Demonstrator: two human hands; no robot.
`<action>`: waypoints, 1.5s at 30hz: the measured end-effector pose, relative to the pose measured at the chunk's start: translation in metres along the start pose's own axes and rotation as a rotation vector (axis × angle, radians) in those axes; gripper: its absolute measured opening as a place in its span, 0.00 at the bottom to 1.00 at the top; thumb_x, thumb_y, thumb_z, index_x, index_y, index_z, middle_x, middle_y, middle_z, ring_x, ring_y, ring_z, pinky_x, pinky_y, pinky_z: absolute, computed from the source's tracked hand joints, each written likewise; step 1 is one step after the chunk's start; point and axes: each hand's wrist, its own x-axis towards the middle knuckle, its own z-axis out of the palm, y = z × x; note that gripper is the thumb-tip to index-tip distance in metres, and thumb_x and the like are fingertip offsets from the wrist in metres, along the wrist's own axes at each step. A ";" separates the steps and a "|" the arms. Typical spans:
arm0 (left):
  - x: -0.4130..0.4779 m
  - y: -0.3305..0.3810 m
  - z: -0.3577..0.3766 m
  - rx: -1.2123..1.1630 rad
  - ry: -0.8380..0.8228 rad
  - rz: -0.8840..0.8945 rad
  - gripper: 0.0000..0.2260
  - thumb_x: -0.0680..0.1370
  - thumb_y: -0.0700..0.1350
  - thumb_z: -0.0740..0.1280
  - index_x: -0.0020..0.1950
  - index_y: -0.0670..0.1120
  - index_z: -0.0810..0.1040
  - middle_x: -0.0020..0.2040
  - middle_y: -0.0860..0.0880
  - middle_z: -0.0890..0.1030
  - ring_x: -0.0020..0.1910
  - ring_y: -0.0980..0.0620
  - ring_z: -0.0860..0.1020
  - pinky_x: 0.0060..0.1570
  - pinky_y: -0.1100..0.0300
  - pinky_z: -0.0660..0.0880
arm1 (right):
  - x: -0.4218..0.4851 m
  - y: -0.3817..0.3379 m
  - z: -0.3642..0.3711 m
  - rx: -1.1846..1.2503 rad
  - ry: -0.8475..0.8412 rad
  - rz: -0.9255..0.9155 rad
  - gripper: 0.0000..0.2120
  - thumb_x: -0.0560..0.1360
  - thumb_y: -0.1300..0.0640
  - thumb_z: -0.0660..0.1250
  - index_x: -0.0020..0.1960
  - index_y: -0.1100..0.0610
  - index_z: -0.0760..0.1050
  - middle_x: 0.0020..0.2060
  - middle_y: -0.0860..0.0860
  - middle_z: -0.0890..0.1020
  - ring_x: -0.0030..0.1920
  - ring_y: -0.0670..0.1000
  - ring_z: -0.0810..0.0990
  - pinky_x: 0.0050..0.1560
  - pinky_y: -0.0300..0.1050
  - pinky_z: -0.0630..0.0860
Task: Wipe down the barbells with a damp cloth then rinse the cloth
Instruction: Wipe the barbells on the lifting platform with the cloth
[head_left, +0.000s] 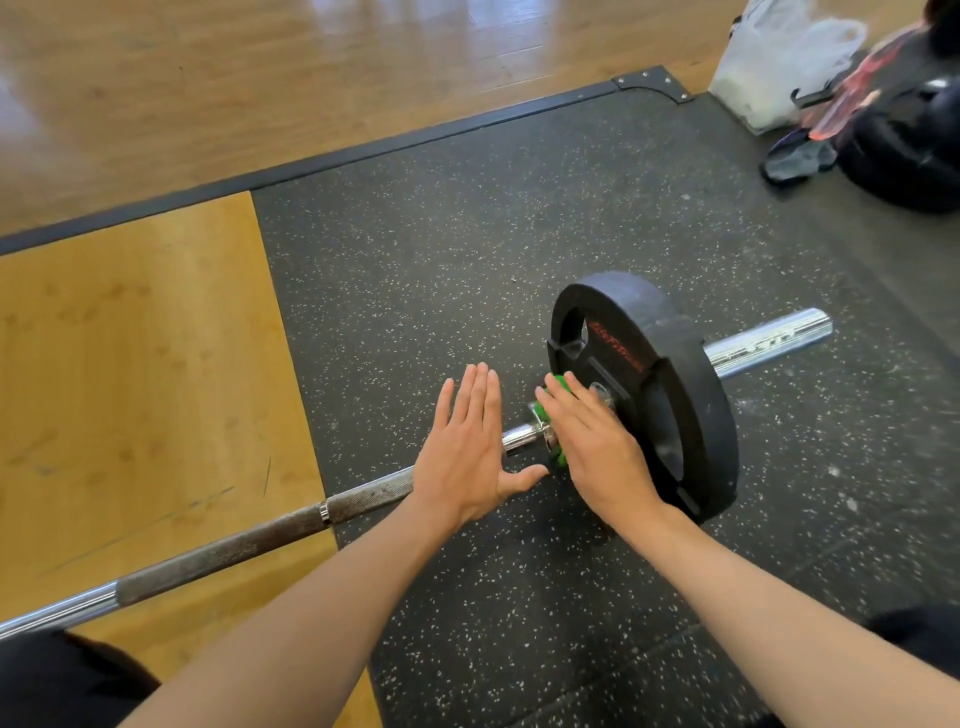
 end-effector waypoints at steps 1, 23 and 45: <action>0.000 0.000 0.000 0.001 0.001 0.003 0.54 0.73 0.79 0.38 0.80 0.34 0.43 0.81 0.36 0.46 0.81 0.41 0.42 0.78 0.41 0.46 | 0.013 0.000 0.002 0.000 -0.029 0.031 0.22 0.81 0.63 0.61 0.74 0.57 0.72 0.73 0.52 0.73 0.77 0.54 0.66 0.79 0.51 0.59; 0.003 0.000 -0.003 -0.004 -0.005 -0.028 0.54 0.72 0.78 0.33 0.81 0.36 0.51 0.81 0.39 0.56 0.81 0.42 0.51 0.78 0.41 0.46 | 0.074 -0.032 0.001 -0.090 -0.233 0.297 0.22 0.85 0.47 0.54 0.42 0.55 0.80 0.43 0.53 0.83 0.46 0.56 0.83 0.53 0.54 0.78; 0.000 0.002 -0.005 -0.001 -0.010 -0.049 0.56 0.70 0.79 0.34 0.80 0.38 0.58 0.69 0.42 0.75 0.74 0.40 0.67 0.76 0.38 0.52 | 0.033 -0.036 0.011 -0.204 -0.049 0.182 0.15 0.78 0.58 0.64 0.63 0.61 0.79 0.59 0.56 0.82 0.61 0.59 0.80 0.63 0.55 0.77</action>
